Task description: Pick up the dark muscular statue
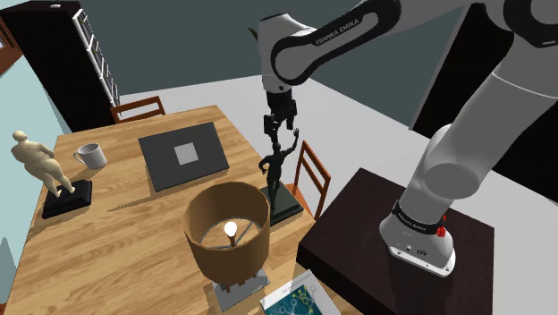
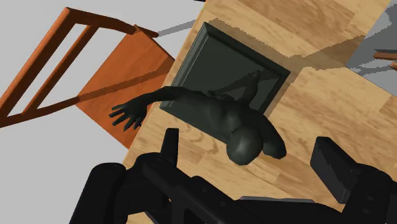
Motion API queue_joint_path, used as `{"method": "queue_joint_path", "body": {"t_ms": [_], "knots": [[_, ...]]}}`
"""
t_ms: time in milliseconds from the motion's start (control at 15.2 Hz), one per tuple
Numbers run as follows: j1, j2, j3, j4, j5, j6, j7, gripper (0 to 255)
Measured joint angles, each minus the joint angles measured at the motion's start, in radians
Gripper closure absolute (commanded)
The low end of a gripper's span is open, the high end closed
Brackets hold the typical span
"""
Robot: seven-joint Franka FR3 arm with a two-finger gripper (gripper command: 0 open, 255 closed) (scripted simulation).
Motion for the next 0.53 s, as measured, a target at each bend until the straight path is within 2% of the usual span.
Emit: {"method": "queue_joint_path", "body": {"t_ms": [198,528], "knots": [[0.005,0.064,0.010,0.029,-0.022,0.041,0.007,0],[0.005,0.108,0.013,0.000,-0.034,0.113,0.018,0]]}}
